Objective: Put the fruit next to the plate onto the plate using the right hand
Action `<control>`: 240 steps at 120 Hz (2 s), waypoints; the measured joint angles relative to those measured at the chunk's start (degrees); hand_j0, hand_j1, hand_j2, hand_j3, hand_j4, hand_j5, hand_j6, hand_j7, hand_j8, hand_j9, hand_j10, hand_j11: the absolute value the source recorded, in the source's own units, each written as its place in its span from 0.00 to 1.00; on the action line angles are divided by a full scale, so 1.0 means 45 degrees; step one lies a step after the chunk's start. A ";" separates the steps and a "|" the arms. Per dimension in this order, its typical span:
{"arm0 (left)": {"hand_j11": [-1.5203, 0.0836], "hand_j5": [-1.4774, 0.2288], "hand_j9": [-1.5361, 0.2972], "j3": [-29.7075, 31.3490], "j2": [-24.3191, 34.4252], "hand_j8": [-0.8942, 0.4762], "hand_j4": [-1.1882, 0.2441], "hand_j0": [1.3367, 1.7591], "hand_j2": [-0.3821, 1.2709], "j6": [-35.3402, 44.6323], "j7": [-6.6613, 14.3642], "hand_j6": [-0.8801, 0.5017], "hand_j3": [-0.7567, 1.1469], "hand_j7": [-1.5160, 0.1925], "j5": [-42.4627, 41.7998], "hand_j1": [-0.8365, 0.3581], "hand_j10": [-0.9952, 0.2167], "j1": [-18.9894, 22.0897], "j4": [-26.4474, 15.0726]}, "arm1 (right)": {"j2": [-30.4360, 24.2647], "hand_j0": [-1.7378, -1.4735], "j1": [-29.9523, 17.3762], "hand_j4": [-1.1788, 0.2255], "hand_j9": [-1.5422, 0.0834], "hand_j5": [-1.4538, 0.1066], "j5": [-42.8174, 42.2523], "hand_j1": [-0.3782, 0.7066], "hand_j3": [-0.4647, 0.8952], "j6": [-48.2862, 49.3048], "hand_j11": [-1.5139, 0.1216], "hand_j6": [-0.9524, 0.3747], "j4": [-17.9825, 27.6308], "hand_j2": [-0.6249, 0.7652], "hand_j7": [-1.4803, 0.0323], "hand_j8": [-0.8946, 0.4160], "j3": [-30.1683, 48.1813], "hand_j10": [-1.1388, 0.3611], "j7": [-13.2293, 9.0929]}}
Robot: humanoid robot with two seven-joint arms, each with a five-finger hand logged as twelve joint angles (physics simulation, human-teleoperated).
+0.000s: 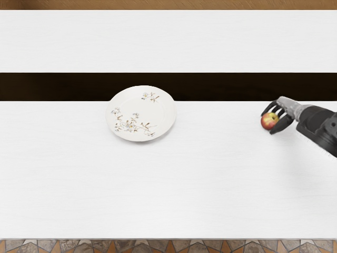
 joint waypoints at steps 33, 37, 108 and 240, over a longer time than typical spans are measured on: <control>0.76 0.69 0.67 -0.0003 0.0000 0.48 0.67 0.76 0.26 0.0000 -0.0002 0.47 0.40 0.71 0.0003 0.76 0.63 0.0000 0.0000 | -0.0617 0.33 0.1433 0.46 0.37 0.35 0.3469 0.60 0.34 0.2078 0.34 0.40 0.0038 0.50 0.39 0.30 0.0094 0.35 -0.0028; 0.76 0.69 0.67 -0.0004 0.0000 0.48 0.67 0.76 0.26 0.0000 -0.0002 0.47 0.40 0.71 0.0003 0.76 0.63 0.0000 -0.0001 | -0.0620 0.33 0.1661 0.46 0.37 0.35 0.3924 0.61 0.34 0.2365 0.34 0.40 0.0050 0.49 0.39 0.30 0.0096 0.34 -0.0027; 0.76 0.69 0.67 -0.0002 0.0000 0.48 0.67 0.76 0.26 0.0000 -0.0001 0.47 0.40 0.71 0.0001 0.76 0.63 0.0000 0.0000 | 0.3243 0.33 0.4242 0.49 0.35 0.31 0.6872 0.62 0.34 0.4037 0.33 0.42 0.0001 0.51 0.35 0.30 0.0199 0.28 -0.0027; 0.76 0.69 0.67 -0.0001 0.0000 0.48 0.67 0.76 0.26 0.0000 0.0000 0.47 0.40 0.71 0.0001 0.76 0.63 0.0000 0.0000 | 0.8134 0.30 0.5693 0.62 0.69 0.66 0.6053 0.36 0.34 0.4176 0.67 0.50 -0.6109 0.43 0.70 0.46 -0.0437 0.55 -0.0026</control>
